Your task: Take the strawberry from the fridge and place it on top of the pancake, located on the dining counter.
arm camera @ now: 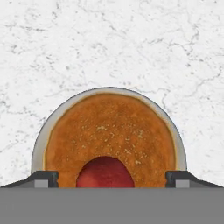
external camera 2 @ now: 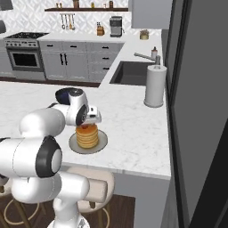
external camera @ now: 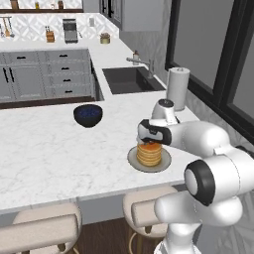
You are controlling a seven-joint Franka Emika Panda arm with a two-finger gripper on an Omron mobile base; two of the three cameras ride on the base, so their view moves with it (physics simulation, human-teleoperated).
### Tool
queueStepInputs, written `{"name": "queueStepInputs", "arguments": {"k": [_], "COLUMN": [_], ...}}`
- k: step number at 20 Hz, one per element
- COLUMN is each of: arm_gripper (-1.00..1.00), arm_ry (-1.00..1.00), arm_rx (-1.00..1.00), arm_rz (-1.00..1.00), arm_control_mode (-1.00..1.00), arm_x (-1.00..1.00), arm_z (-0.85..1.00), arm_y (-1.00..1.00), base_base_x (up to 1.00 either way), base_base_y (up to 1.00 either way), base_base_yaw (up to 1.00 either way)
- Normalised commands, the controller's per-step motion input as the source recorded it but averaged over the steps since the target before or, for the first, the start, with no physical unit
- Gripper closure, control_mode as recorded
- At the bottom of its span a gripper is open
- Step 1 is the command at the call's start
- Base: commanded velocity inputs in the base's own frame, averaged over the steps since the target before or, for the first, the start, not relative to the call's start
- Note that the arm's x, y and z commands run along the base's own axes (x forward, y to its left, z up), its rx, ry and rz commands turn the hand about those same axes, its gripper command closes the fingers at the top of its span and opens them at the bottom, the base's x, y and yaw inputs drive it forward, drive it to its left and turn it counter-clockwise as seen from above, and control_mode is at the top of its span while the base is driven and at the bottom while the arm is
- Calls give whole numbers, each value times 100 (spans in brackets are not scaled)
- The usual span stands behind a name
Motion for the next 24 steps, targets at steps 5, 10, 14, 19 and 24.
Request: {"name": "queueStepInputs", "arguments": {"k": [5, 10, 14, 19, 24], "arm_gripper": [-100, -100, -100, -100, -100], "arm_ry": [-1, -5, -2, -1, -1], "arm_rx": [-3, -2, 0, 9, 7], "arm_rz": [0, -1, -6, -10, -6], "arm_control_mode": [-100, -100, -100, -100, -100], "arm_x": [-8, -49, -80, -94, -100], "arm_z": [41, 82, 83, 57, 31], "arm_y": [0, -3, -26, -35, -4], "base_base_x": [0, 0, 0, 0, 0], "base_base_y": [0, 0, 0, 0, 0], "base_base_yaw": [0, 0, 0, 0, 0]}}
